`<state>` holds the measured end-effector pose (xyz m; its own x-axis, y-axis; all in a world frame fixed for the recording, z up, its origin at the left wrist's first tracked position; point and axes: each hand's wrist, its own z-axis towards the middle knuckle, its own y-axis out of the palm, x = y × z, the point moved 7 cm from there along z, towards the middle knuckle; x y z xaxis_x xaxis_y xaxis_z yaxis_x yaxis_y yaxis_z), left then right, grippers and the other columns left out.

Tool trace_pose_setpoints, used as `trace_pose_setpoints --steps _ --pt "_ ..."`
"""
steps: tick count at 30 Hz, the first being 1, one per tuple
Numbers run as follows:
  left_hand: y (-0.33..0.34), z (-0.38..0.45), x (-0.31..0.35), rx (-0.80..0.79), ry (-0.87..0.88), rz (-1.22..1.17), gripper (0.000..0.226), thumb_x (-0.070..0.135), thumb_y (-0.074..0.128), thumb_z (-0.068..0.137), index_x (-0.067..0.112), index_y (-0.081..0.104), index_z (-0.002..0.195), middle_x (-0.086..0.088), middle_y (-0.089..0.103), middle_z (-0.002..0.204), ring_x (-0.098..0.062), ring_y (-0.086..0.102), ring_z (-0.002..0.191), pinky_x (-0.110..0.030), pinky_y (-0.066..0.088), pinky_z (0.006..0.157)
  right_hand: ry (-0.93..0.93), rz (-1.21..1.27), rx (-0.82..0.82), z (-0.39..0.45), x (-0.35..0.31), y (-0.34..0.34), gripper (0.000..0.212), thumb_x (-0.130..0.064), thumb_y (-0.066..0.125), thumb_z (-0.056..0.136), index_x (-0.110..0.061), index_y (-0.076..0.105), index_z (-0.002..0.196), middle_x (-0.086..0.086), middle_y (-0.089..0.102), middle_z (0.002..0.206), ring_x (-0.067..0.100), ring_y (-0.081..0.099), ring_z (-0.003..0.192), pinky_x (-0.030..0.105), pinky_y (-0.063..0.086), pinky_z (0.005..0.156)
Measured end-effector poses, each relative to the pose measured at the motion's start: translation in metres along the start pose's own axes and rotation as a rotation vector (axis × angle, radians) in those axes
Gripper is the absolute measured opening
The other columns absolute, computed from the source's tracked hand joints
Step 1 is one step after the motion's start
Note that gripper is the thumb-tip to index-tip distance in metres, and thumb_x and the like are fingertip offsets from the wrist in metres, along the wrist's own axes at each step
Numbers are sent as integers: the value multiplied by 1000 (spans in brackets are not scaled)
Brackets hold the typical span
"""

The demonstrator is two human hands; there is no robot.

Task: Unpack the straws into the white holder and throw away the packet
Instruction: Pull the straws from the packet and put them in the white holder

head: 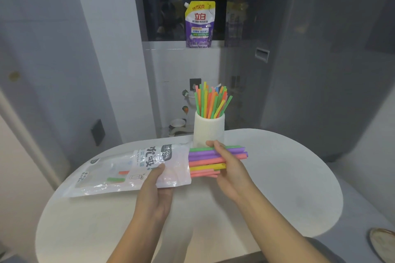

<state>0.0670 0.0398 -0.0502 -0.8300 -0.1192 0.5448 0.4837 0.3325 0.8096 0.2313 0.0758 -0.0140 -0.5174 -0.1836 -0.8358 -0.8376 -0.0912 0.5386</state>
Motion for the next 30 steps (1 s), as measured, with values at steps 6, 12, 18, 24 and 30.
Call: trace_pose_setpoints --steps 6,12,18,24,30 --pt "-2 2 0 8 -24 -26 28 -4 49 90 17 60 106 2 76 88 -13 70 86 -33 59 73 -143 -33 140 2 -22 -10 24 -25 51 93 -10 68 83 8 75 96 20 69 93 36 52 84" --pt "-4 2 -2 10 -50 -49 39 -4 47 91 14 52 125 -4 66 113 -18 63 102 -34 60 68 -354 47 177 -2 -61 3 39 -22 50 95 -13 51 57 0 60 48 21 71 66 20 55 65" --pt "-7 4 2 23 -52 -83 43 -3 47 91 12 49 131 -5 66 113 -19 64 102 -33 60 62 -521 69 221 -3 -121 37 57 -23 54 92 -23 40 37 -9 29 36 8 30 35 23 37 43" --pt "-7 4 7 11 -47 -82 38 -3 48 91 11 50 126 -7 66 112 -21 64 100 -34 59 57 -629 39 249 -6 -186 69 41 -28 57 90 -16 38 56 -8 34 35 7 33 32 18 36 36" --pt "-5 4 7 -3 -58 -80 28 -3 50 89 12 57 113 -3 74 91 -18 68 89 -34 58 61 -735 -197 293 1 -215 94 33 -29 57 90 -17 44 62 -10 41 35 5 40 32 17 41 39"
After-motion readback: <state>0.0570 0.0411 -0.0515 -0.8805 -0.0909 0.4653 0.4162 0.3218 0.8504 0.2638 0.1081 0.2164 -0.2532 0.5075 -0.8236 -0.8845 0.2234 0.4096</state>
